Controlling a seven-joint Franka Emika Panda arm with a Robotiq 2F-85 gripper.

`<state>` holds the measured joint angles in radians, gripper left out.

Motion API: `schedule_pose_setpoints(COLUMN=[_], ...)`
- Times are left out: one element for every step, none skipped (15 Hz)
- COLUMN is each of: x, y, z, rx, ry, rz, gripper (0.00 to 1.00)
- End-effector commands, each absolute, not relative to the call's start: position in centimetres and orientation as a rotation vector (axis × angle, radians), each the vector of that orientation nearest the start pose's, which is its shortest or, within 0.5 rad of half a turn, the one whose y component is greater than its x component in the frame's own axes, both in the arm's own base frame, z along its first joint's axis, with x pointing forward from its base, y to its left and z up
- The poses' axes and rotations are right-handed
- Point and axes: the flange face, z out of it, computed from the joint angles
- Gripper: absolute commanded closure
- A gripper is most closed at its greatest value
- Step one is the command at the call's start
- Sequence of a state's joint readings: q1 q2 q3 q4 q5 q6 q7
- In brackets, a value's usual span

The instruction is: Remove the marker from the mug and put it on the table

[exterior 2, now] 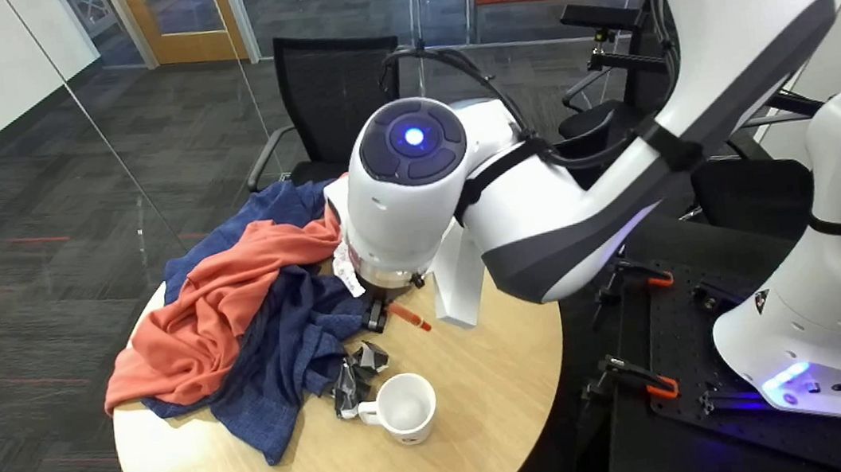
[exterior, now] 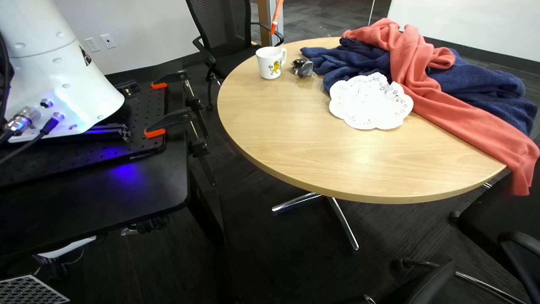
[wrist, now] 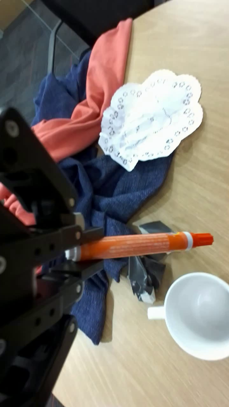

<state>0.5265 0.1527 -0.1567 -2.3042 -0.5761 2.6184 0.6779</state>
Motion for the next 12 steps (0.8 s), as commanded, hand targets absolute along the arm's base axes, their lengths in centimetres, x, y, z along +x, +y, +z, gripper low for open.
schedule_pose_setpoints(x=[49.8, 50.3, 50.7, 51.1, 51.5, 51.8, 52.1, 52.2, 52.4, 52.4, 52.5, 52.6], y=[16.3, 15.1, 14.0, 12.9, 11.9, 10.9, 10.0, 9.1, 8.4, 7.8, 7.4, 7.1], z=[30.1, 29.6, 29.1, 28.4, 27.7, 26.8, 25.9, 24.8, 23.8, 22.7, 21.5, 20.3], rx=[-3.379, -3.388, -3.395, -3.400, -3.407, -3.412, -3.417, -3.422, -3.430, -3.435, -3.440, -3.442], ry=[-0.114, -0.067, -0.029, 0.006, 0.040, 0.073, 0.098, 0.121, 0.141, 0.155, 0.170, 0.177], rz=[-0.462, -0.435, -0.410, -0.388, -0.366, -0.338, -0.314, -0.284, -0.255, -0.224, -0.183, -0.147], gripper=[0.95, 0.95, 0.95, 0.95, 0.95, 0.95, 0.95, 0.95, 0.95, 0.95, 0.95, 0.95])
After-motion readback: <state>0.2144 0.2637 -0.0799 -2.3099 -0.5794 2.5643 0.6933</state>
